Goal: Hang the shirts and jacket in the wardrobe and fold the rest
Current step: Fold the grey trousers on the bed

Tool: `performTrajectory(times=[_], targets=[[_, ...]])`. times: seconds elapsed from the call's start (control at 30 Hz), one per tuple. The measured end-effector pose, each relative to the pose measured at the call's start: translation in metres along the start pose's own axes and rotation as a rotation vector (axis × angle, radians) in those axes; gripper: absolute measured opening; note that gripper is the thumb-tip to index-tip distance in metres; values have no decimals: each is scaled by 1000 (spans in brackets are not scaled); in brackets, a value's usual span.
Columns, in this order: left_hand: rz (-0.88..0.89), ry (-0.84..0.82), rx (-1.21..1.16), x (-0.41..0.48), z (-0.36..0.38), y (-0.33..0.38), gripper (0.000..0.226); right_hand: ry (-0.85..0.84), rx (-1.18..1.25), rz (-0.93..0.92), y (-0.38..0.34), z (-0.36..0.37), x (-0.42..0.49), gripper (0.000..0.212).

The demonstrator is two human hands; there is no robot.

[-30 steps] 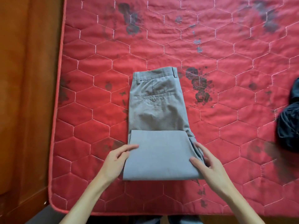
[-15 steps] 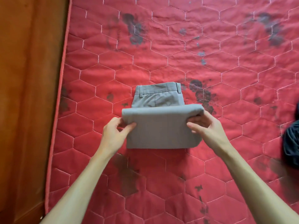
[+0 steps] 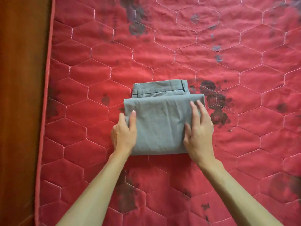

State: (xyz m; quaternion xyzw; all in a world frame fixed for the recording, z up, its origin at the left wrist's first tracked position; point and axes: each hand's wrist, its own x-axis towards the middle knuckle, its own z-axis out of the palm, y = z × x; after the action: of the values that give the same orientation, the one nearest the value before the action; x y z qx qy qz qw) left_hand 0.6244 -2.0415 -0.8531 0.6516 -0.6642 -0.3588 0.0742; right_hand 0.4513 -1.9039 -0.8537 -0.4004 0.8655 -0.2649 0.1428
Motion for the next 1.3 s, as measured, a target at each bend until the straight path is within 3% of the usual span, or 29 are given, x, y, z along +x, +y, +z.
performTrajectory(times=[0.07, 0.13, 0.2, 0.23, 0.3, 0.47, 0.73, 0.93, 1.03, 1.1, 1.13, 1.2, 1.23, 1.3], targets=[[4, -41, -138, -8, -7, -5, 39, 33, -13, 101, 1, 0, -4, 73], [0, -131, -280, -18, -14, -9, 37, -62, 206, 436, 6, -12, 3, 78], [33, -181, -342, -30, -20, -11, 40, -219, 365, 610, 14, -20, 8, 53], [64, -179, -346, -36, -22, -10, 40, -250, 359, 565, 17, -24, 8, 33], [135, -133, -312, -41, -24, -7, 36, -190, 364, 455, 20, -30, 9, 22], [196, 5, -259, -20, -20, 16, 23, 35, 364, 294, 10, -38, 33, 24], [-33, -5, -213, 22, 7, 11, 35, 50, 387, 263, 11, -5, 72, 24], [91, 201, -257, 6, 4, 23, 36, 188, 412, 193, 6, -9, 71, 36], [107, 224, -98, 14, 10, 12, 42, 66, 193, 287, 14, 5, 75, 10], [198, 273, 70, 23, 14, 10, 57, 83, 8, 325, 13, 11, 80, 50], [304, 290, 187, 25, 16, 13, 57, 142, -69, 250, 7, 13, 81, 58], [579, 224, 385, 21, 25, 22, 50, 146, -166, -77, -13, 23, 72, 56], [675, 150, 445, 17, 31, 25, 48, 76, -190, -245, -20, 33, 64, 53], [721, 22, 551, 13, 39, 24, 52, -125, -269, -403, -27, 48, 49, 51]])
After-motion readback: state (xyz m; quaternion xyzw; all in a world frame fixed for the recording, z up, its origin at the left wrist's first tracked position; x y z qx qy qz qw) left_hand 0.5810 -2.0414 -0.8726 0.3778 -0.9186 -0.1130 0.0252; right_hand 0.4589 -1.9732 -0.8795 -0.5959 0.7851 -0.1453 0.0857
